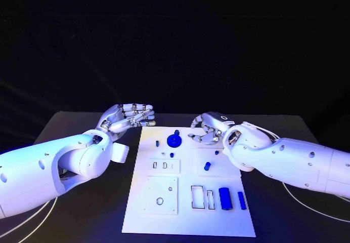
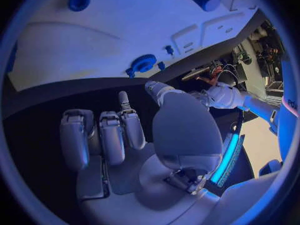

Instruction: Assemble the parts on the task board

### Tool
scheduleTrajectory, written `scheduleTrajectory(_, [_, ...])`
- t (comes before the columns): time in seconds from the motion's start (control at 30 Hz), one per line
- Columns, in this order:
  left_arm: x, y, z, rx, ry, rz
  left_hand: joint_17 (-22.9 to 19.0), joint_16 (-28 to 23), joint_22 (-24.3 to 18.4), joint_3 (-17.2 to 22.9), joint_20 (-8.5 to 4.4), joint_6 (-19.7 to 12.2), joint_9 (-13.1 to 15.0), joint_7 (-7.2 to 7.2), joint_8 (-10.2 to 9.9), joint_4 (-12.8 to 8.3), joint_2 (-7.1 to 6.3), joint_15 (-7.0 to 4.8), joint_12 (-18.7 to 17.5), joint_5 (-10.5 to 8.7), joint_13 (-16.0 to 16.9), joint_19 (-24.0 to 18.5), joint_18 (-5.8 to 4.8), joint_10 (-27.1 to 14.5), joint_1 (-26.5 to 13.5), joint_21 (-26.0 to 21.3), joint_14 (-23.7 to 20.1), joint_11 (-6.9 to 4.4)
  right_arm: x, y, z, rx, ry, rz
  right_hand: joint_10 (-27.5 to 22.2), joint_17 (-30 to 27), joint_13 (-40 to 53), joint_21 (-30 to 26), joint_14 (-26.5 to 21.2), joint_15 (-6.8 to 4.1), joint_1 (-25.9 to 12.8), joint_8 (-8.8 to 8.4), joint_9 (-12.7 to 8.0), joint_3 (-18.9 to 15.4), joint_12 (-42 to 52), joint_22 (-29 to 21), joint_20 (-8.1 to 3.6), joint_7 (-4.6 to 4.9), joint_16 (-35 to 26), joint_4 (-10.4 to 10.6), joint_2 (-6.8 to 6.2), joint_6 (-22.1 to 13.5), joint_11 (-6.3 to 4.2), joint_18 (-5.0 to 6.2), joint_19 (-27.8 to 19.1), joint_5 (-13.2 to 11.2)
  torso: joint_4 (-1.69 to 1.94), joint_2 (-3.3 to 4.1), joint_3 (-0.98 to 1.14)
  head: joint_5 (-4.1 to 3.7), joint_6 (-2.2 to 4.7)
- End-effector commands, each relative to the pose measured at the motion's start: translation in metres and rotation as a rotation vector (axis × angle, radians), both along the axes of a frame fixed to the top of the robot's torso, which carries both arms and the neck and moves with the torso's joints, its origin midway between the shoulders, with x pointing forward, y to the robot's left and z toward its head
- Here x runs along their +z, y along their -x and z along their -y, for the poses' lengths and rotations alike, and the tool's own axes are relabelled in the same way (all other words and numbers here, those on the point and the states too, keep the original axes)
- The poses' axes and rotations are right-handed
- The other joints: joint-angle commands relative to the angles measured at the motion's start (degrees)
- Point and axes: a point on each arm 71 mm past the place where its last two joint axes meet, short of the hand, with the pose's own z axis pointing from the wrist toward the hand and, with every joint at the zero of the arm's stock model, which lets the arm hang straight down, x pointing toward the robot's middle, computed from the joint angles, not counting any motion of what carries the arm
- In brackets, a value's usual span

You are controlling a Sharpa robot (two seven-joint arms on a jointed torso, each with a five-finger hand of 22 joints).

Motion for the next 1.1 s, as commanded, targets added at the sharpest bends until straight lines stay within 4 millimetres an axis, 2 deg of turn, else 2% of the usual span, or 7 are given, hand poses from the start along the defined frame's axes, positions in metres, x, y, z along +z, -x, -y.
scheduleTrajectory(0.03, [0.001, -0.001, 0.001, -0.010, 0.006, 0.009, 0.1, -0.2, -0.1, 0.2, 0.08, -0.5, 0.1, 1.87, -0.2, 0.1, 0.05, -0.13, -0.3, -0.15, -0.1, -0.3, 0.67, 0.0, -0.4, -0.1, -0.4, 0.20, 0.011, 0.004, 0.011, -0.002, -0.117, -0.024, 0.1, 15.1, 7.6, 0.0, 6.0, -0.21, 2.1, -0.22, -0.1, 0.9, 0.1, 10.5, -0.40, 0.04, 0.3, -1.3, -0.30, -0.4, 0.02, -0.72, 2.7, -1.0, -0.48, -0.42, 0.24, 0.22, 0.07])
scheduleTrajectory(0.3, [0.000, -0.002, 0.002, -0.013, 0.008, 0.010, 0.1, -0.2, -0.1, 0.2, 0.09, -0.5, 0.1, 1.86, -0.3, 0.1, 0.05, -0.12, -0.3, -0.14, -0.1, -0.3, 0.67, 0.0, -0.4, -0.1, -0.4, 0.20, 0.020, 0.011, 0.067, -0.035, -0.193, -0.136, -1.8, 15.1, 5.9, -1.0, 6.0, 0.01, 7.5, -0.41, -0.3, 2.9, -1.4, 9.8, -0.23, 0.31, 0.3, -6.3, -1.94, -0.3, 0.26, -0.48, 2.1, -7.5, -1.15, -1.09, 0.65, 0.53, -0.08])
scheduleTrajectory(0.53, [0.000, -0.003, 0.005, -0.019, 0.010, 0.011, 0.1, -0.2, -0.1, 0.2, 0.09, -0.5, 0.1, 1.84, -0.3, 0.0, 0.02, -0.12, -0.3, -0.14, -0.1, -0.3, 0.67, 0.0, -0.4, -0.1, -0.4, 0.19, 0.014, 0.012, 0.111, -0.072, -0.185, -0.150, -2.8, 15.1, 5.0, -1.6, 6.0, 0.09, 8.7, -0.67, -0.5, 2.0, -2.4, 9.4, -0.14, 0.41, 0.3, -7.6, -3.16, -0.8, 0.34, -0.32, 1.7, -7.0, -1.38, -1.09, 0.99, -0.20, -0.14])
scheduleTrajectory(0.73, [0.000, -0.004, 0.007, -0.025, 0.012, 0.011, 0.2, -0.2, -0.1, 0.2, 0.10, -0.5, 0.1, 1.79, -0.3, -0.1, -0.08, -0.12, -0.3, -0.15, -0.1, -0.4, 0.67, 0.0, -0.3, -0.1, -0.4, 0.16, 0.003, 0.013, 0.135, -0.108, -0.163, -0.158, -3.3, 15.1, 4.5, -1.8, 6.0, 0.17, 9.5, -1.00, -0.6, 1.3, -2.8, 9.2, -0.08, 0.55, 0.3, -8.2, -3.42, -1.4, 0.46, -0.28, 1.5, -6.9, -1.33, -1.07, 0.98, -0.82, -0.31])
scheduleTrajectory(0.8, [0.000, -0.004, 0.007, -0.025, 0.012, 0.011, 0.2, -0.2, -0.1, 0.2, 0.10, -0.5, 0.1, 1.79, -0.3, -0.1, -0.08, -0.12, -0.3, -0.15, -0.1, -0.4, 0.67, 0.0, -0.3, -0.1, -0.4, 0.16, -0.001, 0.012, 0.140, -0.118, -0.156, -0.161, -3.4, 15.1, 4.4, -1.8, 6.0, 0.18, 9.6, -1.04, -0.6, 1.2, -2.9, 9.3, -0.07, 0.56, 0.3, -8.3, -3.42, -1.4, 0.48, -0.29, 1.6, -6.9, -1.44, -1.03, 1.15, -0.81, -0.41])
scheduleTrajectory(0.97, [0.000, -0.004, 0.008, -0.026, 0.013, 0.011, 0.2, -0.2, -0.1, 0.2, 0.10, -0.5, 0.1, 1.79, -0.3, -0.1, -0.08, -0.12, -0.3, -0.15, -0.1, -0.4, 0.67, 0.0, -0.3, -0.1, -0.4, 0.16, -0.011, 0.009, 0.144, -0.133, -0.142, -0.167, -3.4, 15.1, 4.4, -1.7, 6.0, 0.22, 10.0, -1.14, -0.7, 1.0, -2.9, 9.3, -0.04, 0.62, 0.3, -8.5, -3.36, -1.6, 0.52, -0.31, 1.6, -6.9, -1.51, -1.02, 1.13, -0.75, -0.54])
scheduleTrajectory(1.1, [-0.001, -0.004, 0.009, -0.028, 0.013, 0.011, 0.2, -0.2, -0.1, 0.2, 0.10, -0.5, 0.1, 1.79, -0.3, -0.1, -0.08, -0.12, -0.3, -0.15, -0.1, -0.4, 0.67, 0.0, -0.3, -0.1, -0.4, 0.16, -0.019, 0.007, 0.143, -0.136, -0.137, -0.173, -3.4, 15.1, 4.4, -1.7, 6.0, 0.24, 10.3, -1.17, -0.7, 0.9, -2.9, 9.4, -0.02, 0.64, 0.3, -8.6, -3.23, -1.7, 0.54, -0.31, 1.6, -6.9, -1.22, -0.99, 0.97, -0.77, -0.83])
